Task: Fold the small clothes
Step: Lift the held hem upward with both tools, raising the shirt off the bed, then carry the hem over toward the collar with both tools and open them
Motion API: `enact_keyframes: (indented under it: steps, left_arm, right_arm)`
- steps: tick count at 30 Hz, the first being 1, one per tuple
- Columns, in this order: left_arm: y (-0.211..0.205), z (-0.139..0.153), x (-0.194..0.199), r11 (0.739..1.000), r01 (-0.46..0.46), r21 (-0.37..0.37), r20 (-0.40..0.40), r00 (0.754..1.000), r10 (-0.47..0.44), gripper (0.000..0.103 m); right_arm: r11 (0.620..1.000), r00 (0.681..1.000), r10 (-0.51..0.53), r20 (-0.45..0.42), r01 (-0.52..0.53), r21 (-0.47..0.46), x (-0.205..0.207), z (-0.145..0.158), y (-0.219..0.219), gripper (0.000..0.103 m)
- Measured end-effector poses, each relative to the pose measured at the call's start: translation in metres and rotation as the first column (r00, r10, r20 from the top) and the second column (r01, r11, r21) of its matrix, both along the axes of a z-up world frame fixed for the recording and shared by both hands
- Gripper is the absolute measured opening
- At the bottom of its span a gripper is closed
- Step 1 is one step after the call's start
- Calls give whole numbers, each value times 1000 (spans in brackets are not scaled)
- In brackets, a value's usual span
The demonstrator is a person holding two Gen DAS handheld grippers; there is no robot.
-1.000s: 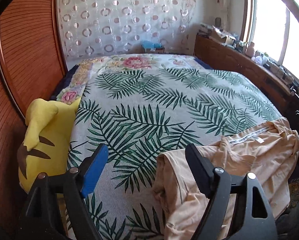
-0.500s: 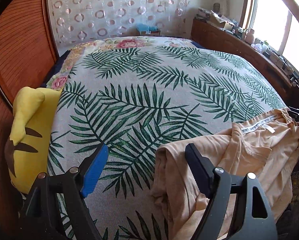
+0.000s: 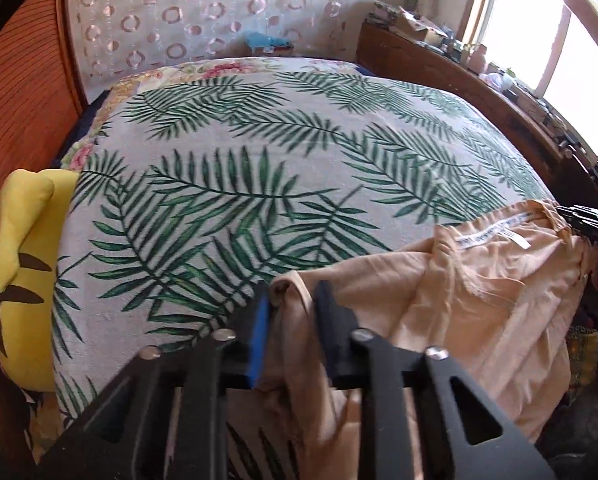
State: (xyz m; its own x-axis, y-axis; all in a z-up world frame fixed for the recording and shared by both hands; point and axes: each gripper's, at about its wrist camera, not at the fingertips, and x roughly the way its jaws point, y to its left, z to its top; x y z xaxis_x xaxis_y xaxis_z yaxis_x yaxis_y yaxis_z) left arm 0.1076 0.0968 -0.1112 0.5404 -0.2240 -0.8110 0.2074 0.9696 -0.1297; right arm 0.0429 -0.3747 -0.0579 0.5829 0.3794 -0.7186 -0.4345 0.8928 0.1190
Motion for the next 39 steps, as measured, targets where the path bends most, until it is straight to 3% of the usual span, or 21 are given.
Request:
enact_keyframes:
  steps: [2, 5, 11, 17, 22, 26, 31, 39]
  left_arm:
    - [-6, 3, -3, 1000, 24, 15, -1, 1000, -24, 10]
    - [-8, 28, -18, 999, 37, -6, 60, 998, -36, 9]
    - [-12, 110, -60, 996, 64, -64, 251, 967, -46, 9]
    - [-10, 195, -94, 992, 76, -100, 444, 896, -24, 9]
    - [-1, 245, -112, 992, 67, -105, 551, 835, 2, 9]
    - [9, 275, -117, 994, 48, -103, 601, 799, 24, 9]
    - [18, 311, -133, 995, 36, -98, 675, 737, 40, 9]
    - [39, 349, -145, 993, -1, -115, 743, 664, 87, 9]
  right_arm:
    - [999, 1000, 15, -10, -15, 29, -2, 1, -2, 6]
    - [996, 999, 32, 23, -34, 88, -15, 14, -8, 5]
    - [990, 974, 29, 224, -58, 125, -72, 87, -21, 5]
    - [991, 926, 33, 377, -79, 109, -121, 154, -29, 5]
    - [993, 876, 12, 482, -68, 100, -156, 196, -36, 5]
    - [995, 833, 14, 553, -67, 76, -178, 229, -39, 5]
    - [997, 783, -3, 622, -47, 64, -206, 264, -39, 5]
    - [999, 716, 12, 698, -33, 16, -235, 290, -9, 5]
